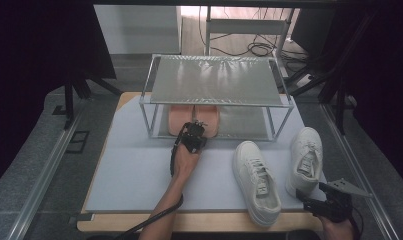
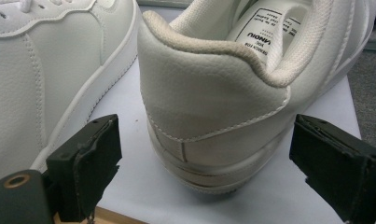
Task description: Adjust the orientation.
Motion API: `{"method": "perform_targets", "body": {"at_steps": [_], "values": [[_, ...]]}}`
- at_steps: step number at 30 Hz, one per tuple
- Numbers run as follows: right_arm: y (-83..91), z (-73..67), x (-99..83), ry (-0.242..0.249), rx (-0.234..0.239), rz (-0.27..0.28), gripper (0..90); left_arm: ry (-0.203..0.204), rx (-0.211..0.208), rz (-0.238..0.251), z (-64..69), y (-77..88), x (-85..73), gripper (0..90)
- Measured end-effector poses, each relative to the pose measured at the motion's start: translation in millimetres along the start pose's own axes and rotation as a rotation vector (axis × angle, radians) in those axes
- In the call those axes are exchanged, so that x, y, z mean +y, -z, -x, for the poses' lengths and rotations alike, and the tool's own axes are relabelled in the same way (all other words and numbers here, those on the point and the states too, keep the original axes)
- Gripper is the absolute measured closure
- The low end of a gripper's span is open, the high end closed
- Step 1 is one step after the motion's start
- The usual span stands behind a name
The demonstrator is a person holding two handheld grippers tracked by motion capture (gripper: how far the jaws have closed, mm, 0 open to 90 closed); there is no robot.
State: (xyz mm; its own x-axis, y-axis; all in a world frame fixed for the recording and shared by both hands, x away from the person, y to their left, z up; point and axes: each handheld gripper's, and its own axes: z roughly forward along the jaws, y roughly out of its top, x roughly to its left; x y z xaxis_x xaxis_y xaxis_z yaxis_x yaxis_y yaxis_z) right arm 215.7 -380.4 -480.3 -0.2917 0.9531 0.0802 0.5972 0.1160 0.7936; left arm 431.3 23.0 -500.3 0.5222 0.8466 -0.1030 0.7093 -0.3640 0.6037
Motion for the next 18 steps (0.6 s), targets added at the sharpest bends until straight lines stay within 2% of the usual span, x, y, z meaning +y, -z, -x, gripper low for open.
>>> {"method": "perform_targets", "body": {"at_steps": [2,7,11,18], "values": [[0.1,0.2,0.0,0.0,0.0,-0.002,9.0,0.015,0.0,-0.003,-0.7,-2.4,-1.5,89.7],[-0.3,1.2,-0.5,-0.005,-0.002,0.001,8.9,0.009,-0.018,0.008,0.2,0.9,-7.7,89.6],[-0.1,0.6,-0.3,-0.002,-0.001,-0.001,8.9,0.004,-0.036,0.028,1.4,9.6,-10.2,88.8],[-0.9,-0.3,-0.3,-0.002,0.0,-0.004,8.9,-0.028,-0.044,0.049,3.9,32.1,-13.3,79.3]]}}
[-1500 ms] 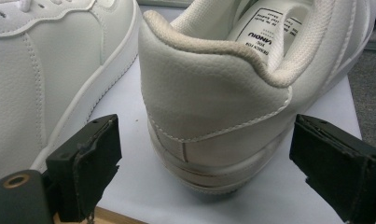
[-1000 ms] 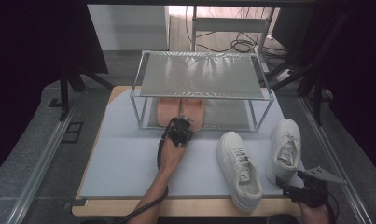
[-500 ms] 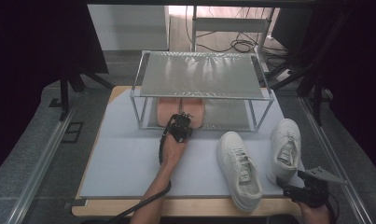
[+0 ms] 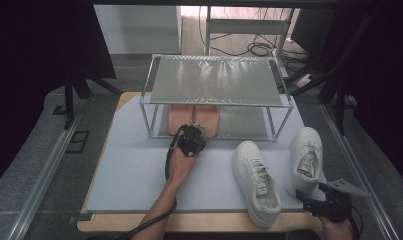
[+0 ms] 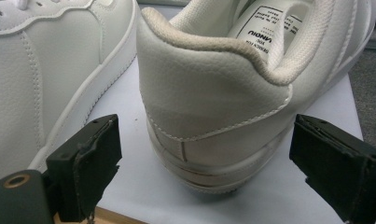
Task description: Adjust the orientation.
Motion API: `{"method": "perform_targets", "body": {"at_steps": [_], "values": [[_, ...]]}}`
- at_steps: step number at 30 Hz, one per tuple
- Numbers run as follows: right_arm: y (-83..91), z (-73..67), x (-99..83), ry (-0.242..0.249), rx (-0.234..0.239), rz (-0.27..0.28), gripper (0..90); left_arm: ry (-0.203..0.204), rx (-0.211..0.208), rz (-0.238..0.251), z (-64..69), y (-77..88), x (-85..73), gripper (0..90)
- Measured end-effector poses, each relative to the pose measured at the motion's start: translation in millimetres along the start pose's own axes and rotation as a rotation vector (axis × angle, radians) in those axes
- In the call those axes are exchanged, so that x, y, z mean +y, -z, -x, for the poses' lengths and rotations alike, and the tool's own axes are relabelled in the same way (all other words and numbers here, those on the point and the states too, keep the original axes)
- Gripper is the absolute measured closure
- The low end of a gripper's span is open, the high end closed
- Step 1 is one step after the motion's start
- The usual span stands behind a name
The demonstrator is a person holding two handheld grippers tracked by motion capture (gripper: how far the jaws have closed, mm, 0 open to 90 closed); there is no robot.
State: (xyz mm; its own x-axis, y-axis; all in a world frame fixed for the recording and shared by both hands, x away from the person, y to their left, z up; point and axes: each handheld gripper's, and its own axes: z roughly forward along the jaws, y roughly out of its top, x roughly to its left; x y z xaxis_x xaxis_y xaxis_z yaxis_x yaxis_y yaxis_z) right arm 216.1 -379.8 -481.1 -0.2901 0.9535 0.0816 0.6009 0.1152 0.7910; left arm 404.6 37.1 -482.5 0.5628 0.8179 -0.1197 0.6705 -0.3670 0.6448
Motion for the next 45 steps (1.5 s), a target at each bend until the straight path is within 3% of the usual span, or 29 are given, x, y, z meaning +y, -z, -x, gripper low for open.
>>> {"method": "perform_targets", "body": {"at_steps": [10,19,29,36,45], "values": [[-0.6,-1.4,0.3,0.007,-0.003,-0.004,8.8,-0.009,-0.005,0.031,2.5,35.2,-16.6,59.0],[-0.6,-1.3,0.4,0.008,-0.005,-0.005,8.8,-0.011,-0.043,0.062,-0.4,66.1,-44.4,38.6],[2.3,0.3,1.4,-0.01,-0.002,0.031,9.9,-0.033,-0.03,0.077,-4.6,93.3,-77.0,20.1],[9.8,2.4,3.1,-0.026,-0.001,0.065,10.0,-0.032,-0.028,0.075,-8.6,106.0,-103.8,13.1],[19.3,-1.6,9.5,-0.02,0.001,0.104,11.7,-0.032,-0.013,0.106,-13.7,117.6,-132.7,12.3]]}}
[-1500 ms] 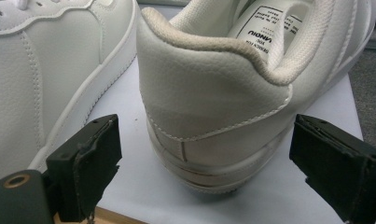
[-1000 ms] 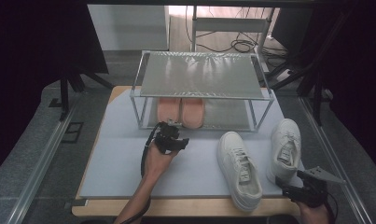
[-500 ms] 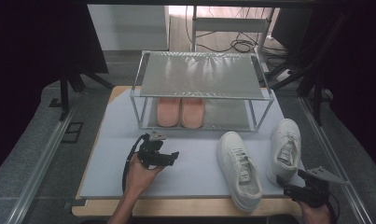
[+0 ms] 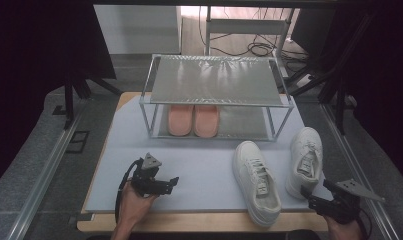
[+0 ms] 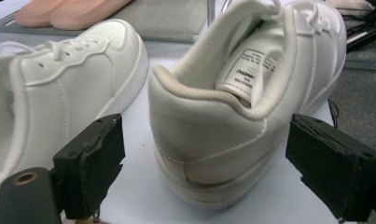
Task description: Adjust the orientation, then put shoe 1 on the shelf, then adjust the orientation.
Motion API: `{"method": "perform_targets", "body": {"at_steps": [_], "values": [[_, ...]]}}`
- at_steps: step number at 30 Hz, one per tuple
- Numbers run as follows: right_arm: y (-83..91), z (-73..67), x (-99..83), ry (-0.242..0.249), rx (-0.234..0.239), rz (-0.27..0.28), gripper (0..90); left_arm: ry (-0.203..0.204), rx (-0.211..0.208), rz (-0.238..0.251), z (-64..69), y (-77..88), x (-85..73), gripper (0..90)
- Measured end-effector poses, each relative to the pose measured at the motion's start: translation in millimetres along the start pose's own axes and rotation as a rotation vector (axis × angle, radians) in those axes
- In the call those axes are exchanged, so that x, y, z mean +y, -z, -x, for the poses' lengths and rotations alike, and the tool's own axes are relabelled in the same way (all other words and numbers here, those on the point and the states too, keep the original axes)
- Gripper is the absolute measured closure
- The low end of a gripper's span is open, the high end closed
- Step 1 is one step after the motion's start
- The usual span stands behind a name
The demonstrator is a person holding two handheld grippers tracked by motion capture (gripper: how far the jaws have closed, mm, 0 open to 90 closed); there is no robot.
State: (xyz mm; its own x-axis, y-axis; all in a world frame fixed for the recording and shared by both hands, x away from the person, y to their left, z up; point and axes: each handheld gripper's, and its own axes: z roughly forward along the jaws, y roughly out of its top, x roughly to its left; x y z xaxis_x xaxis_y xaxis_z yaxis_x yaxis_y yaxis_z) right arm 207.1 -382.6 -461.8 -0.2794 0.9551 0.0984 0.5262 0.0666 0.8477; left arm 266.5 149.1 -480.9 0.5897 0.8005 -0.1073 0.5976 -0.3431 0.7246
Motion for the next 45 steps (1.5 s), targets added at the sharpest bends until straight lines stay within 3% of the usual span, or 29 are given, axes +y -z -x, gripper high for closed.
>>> {"method": "perform_targets", "body": {"at_steps": [7,10,16,21,29,45], "values": [[0.2,-12.4,8.9,0.048,0.027,-0.01,13.3,-0.005,0.022,0.016,-3.4,-1.4,-24.7,12.1],[-0.6,-19.7,12.9,0.079,0.008,-0.014,12.7,0.001,0.033,0.01,-6.5,-2.6,-30.1,12.1],[4.2,-29.2,22.5,0.098,0.025,0.019,12.1,-0.005,0.065,-0.02,-11.0,-7.7,-37.4,12.1],[0.1,-42.1,28.6,0.127,0.081,0.007,13.5,-0.005,0.088,-0.047,-14.1,-13.8,-43.1,12.1],[-17.9,-63.5,34.2,0.184,0.144,-0.027,13.7,-0.009,0.094,-0.016,-16.3,-13.8,-48.1,11.9],[-33.3,-75.6,36.6,0.187,0.198,-0.046,26.0,-0.014,0.092,0.027,-17.3,-13.8,-54.1,11.8]]}}
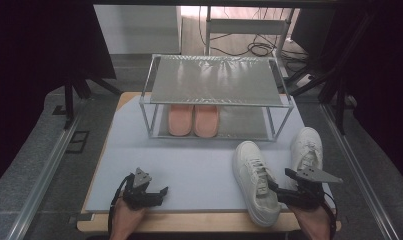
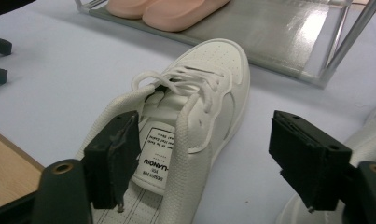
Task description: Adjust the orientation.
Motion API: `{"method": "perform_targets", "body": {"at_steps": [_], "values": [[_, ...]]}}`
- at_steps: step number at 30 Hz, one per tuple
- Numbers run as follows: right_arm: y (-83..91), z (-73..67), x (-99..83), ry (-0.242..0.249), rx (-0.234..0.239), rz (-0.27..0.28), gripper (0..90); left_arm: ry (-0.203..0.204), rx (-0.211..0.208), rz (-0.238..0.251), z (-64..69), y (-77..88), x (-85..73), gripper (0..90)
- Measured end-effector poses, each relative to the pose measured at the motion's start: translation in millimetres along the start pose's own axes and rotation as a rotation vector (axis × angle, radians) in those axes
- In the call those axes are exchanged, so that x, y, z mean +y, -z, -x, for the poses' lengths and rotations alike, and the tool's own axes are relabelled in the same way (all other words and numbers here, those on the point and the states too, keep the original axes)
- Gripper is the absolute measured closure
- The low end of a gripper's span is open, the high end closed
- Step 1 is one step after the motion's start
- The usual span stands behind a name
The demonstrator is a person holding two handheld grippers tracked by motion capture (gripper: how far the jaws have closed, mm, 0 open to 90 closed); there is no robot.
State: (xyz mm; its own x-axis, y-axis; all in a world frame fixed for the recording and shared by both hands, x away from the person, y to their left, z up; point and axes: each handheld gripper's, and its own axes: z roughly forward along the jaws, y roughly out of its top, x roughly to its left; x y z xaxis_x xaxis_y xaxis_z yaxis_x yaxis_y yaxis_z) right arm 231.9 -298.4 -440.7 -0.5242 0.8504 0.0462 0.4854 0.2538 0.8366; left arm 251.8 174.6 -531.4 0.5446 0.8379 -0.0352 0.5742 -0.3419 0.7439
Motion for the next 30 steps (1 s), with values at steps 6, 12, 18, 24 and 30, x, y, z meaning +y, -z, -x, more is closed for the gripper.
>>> {"method": "perform_targets", "body": {"at_steps": [6,12,18,24,30], "values": [[-7.6,-3.2,0.5,-0.002,0.009,-0.02,35.6,0.001,-0.001,0.004,-0.1,-0.1,-0.4,11.8],[-17.3,-7.8,2.8,-0.008,-0.002,-0.039,50.3,0.003,0.001,0.006,0.3,-0.3,-0.6,11.8],[-27.1,-7.8,2.8,-0.024,-0.04,-0.072,64.3,0.003,0.004,0.005,0.5,-0.3,-0.4,11.8],[-26.0,-8.3,6.2,-0.034,-0.075,-0.106,73.5,0.003,0.005,0.005,0.6,-0.4,-0.4,11.8],[-23.9,-4.3,9.7,-0.05,-0.065,-0.128,78.2,0.002,0.004,0.004,0.4,-0.4,-0.2,11.8]]}}
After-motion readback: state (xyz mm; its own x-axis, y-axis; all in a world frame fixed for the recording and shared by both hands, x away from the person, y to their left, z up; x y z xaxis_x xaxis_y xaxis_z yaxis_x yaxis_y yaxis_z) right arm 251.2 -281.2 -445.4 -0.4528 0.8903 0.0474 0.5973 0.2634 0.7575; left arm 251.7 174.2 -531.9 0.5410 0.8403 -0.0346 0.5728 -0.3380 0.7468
